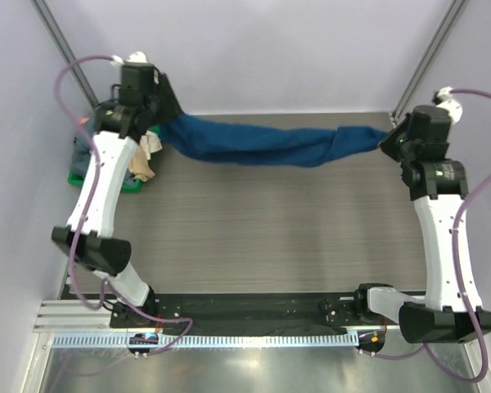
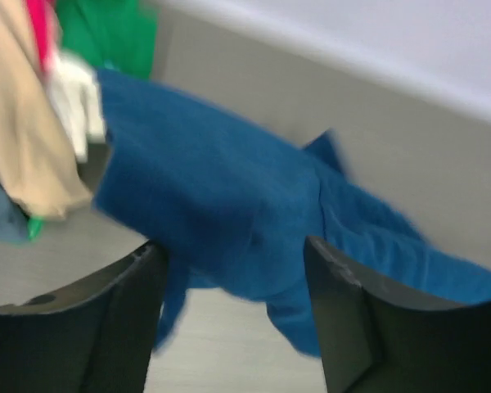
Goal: Fold and stack the t-shirts
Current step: Flatten the tshirt out
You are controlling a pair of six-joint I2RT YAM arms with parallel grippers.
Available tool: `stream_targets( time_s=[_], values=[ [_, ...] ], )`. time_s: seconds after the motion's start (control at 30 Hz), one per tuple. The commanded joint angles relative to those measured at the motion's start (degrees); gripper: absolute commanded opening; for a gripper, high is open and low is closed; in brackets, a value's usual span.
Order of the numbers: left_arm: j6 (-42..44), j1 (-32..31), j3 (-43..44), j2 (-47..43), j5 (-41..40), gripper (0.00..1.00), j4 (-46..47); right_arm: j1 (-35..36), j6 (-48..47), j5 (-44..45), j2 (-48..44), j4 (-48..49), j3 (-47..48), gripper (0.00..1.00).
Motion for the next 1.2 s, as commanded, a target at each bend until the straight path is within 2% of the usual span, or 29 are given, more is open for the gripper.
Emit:
stream_targets(
  time_s=[0.0, 0.07, 0.1, 0.13, 0.17, 0.27, 0.4, 0.5, 0.63, 0.73, 0.9, 1.0, 1.1, 1.17],
  values=[
    [3.3, 0.5, -9.0, 8.2, 7.1, 0.71, -6.6, -0.5, 1.2, 0.1, 1.3, 2.6, -12.4, 0.01],
    [2.1, 0.1, -15.9, 8.5, 6.1, 0.72, -6.8, -0.6, 2.1, -2.5, 2.2, 5.3, -16.2, 0.01],
    [1.4, -0.5, -19.6, 7.0, 5.6, 0.73, -3.6, -0.6, 2.3, -5.0, 2.7, 5.6, -18.2, 0.01],
    [0.5, -1.9, -28.1, 2.7, 5.2, 0.74, -1.2, -0.6, 2.3, -5.8, 4.1, 6.1, -18.9, 0.01],
    [-1.3, -2.8, -31.7, 0.4, 4.6, 0.75, 3.3, -0.6, 2.6, -6.5, 4.3, 6.4, -19.5, 0.01],
    [-4.5, -7.1, -42.4, -6.0, 3.2, 0.74, 8.4, -0.6, 2.6, -6.8, 5.1, 7.8, -20.6, 0.01],
    [-8.8, -12.9, -51.7, -8.4, 1.4, 0.74, 14.6, -0.6, 2.7, -8.3, 5.7, 9.1, -20.8, 0.01],
    [-10.2, -13.2, -55.2, -7.4, 2.0, 0.74, 20.7, -0.6, 2.8, -10.2, 6.0, 9.6, -21.5, 0.01],
    [-8.9, -13.0, -53.6, -5.6, -2.5, 0.75, 24.8, -0.6, 2.2, -9.6, 5.2, 10.0, -23.2, 0.01],
    [-6.9, -10.8, -48.3, -2.6, -5.3, 0.75, 24.5, -0.7, 2.3, -5.3, 2.6, 10.7, -24.9, 0.01],
    [-6.0, -2.7, -38.3, 5.8, -0.2, 0.70, 24.3, -1.1, 3.6, -5.4, -0.2, 13.3, -27.9, 0.01],
    [-5.9, -2.0, -33.1, 11.3, 2.3, 0.67, 23.0, -1.1, 3.8, -6.6, 1.8, 13.7, -28.5, 0.01],
    [-7.6, -3.2, -34.6, 12.2, 3.7, 0.64, 24.3, -1.1, 3.9, -7.8, 3.6, 14.9, -29.6, 0.01],
    [-8.7, -3.6, -39.1, 10.6, 3.6, 0.66, 26.4, -1.1, 4.0, -8.7, 4.4, 16.2, -30.7, 0.01]
  ],
)
